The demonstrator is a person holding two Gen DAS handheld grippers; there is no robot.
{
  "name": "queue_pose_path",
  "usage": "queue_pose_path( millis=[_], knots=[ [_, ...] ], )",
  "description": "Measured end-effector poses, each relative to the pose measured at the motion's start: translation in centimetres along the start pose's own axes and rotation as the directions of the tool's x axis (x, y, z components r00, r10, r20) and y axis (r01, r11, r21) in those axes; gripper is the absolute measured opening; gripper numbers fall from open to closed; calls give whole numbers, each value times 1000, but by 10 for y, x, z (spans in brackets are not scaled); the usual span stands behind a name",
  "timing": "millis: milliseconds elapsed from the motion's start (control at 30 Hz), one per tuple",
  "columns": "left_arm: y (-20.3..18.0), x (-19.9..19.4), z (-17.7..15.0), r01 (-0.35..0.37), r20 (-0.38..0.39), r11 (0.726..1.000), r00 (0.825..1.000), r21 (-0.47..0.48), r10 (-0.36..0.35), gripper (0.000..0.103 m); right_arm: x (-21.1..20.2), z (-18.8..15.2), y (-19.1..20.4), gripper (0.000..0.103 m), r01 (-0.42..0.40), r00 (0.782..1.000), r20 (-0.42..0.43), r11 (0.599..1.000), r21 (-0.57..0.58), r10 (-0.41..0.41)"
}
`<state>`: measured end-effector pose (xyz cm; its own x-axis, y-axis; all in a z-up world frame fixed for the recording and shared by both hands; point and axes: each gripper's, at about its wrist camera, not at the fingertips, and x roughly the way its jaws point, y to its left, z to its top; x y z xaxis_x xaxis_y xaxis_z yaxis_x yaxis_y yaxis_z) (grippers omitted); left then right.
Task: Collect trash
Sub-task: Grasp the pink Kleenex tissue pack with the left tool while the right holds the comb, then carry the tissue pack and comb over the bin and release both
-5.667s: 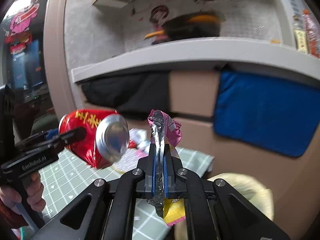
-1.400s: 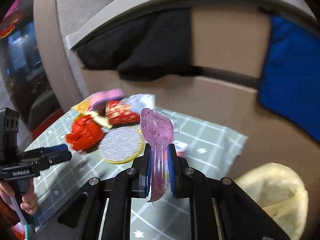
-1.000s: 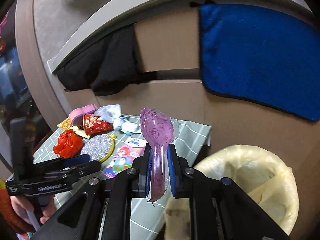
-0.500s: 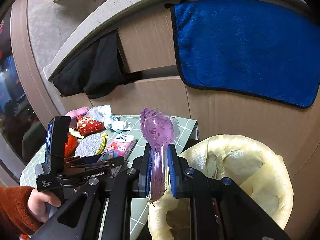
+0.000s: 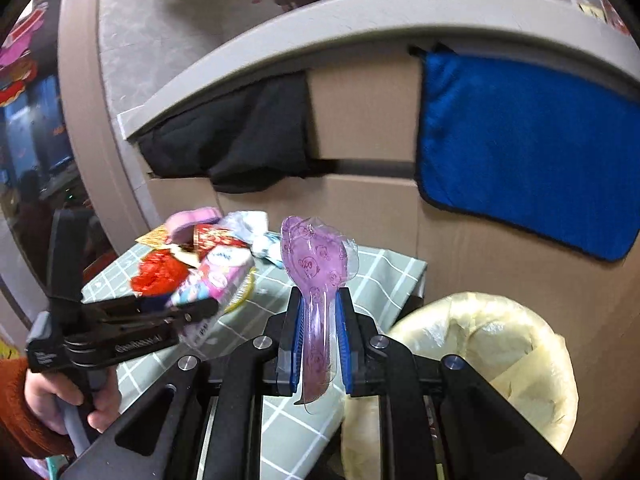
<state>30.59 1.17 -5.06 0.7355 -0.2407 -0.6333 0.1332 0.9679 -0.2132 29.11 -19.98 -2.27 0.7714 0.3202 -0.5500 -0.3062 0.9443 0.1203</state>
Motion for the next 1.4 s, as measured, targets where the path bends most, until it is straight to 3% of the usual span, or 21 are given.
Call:
queue_pose_path(
  millis=[233, 567, 900, 1133, 1400],
  knots=[
    [-12, -60, 14, 18, 156, 999, 987, 40, -24, 46, -30, 12, 22, 15, -1, 998, 59, 999, -44, 4],
    [-67, -78, 19, 95, 191, 988, 974, 121, -117, 46, -83, 15, 8, 15, 64, 988, 142, 997, -35, -59],
    [-138, -41, 14, 187, 84, 967, 975, 175, -204, 46, -116, 6, -54, 15, 130, 976, 165, 989, 75, -141],
    [-170, 2, 4, 220, -33, 955, 975, 197, -218, 46, -97, -10, -97, 15, 141, 986, 74, 980, 139, -152],
    [-176, 42, -7, 241, -132, 952, 967, 191, -218, 46, -66, -27, -124, 15, 148, 989, 1, 969, 198, -151]
  ],
)
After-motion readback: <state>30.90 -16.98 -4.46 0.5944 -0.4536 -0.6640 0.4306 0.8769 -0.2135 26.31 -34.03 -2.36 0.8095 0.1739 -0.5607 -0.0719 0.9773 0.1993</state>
